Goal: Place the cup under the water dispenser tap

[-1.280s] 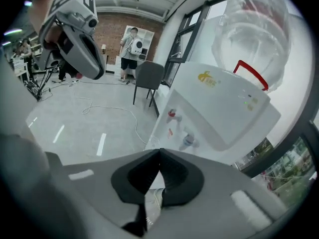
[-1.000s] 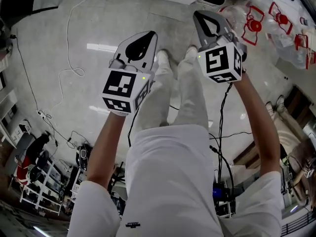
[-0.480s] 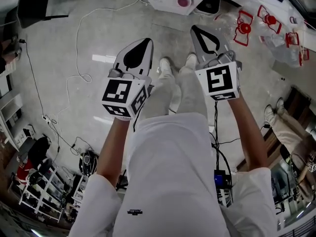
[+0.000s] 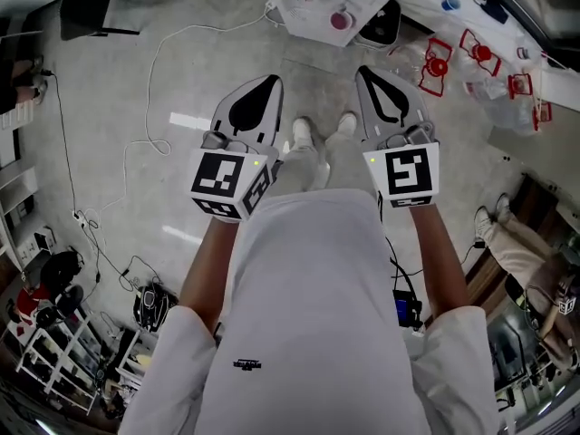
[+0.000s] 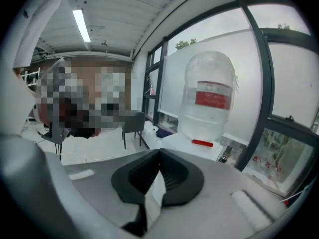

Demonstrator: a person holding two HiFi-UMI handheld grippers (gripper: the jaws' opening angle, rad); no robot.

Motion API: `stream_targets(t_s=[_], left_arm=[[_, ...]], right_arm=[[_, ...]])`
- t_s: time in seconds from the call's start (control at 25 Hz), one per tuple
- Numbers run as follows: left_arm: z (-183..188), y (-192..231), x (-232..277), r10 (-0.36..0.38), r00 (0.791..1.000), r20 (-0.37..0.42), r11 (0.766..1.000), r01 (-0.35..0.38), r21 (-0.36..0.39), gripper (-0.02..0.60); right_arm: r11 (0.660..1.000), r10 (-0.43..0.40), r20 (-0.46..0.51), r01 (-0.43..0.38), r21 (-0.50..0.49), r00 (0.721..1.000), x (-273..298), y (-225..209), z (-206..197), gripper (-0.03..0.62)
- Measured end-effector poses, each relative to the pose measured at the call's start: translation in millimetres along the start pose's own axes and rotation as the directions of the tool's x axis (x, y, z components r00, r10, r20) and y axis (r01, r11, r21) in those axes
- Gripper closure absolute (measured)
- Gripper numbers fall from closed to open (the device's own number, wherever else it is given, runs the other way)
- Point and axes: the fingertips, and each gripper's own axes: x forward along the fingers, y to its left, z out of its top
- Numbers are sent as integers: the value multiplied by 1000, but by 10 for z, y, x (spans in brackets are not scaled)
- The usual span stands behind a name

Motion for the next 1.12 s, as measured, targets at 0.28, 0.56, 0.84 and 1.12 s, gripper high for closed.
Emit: stream_targets(t_s=[0.28, 0.56, 0.84, 1.12], left_arm=[[268, -9, -282, 18, 998, 62, 1000, -18, 4, 583], [432, 18, -486, 37, 992, 123, 999, -35, -19, 583], [512, 4, -656, 34, 987, 158, 999, -32, -13, 583], [476, -50, -733, 8, 987, 161, 1000, -8, -1, 583]], right_arm=[[999, -38, 40, 37, 16, 999, -272, 31, 267, 583], [994, -90, 69, 85, 65, 994, -502, -38, 430, 583], [988, -126, 106, 115, 101, 986, -656, 9, 554, 583], [985, -144, 104, 132, 109, 984, -708, 68, 553, 583]])
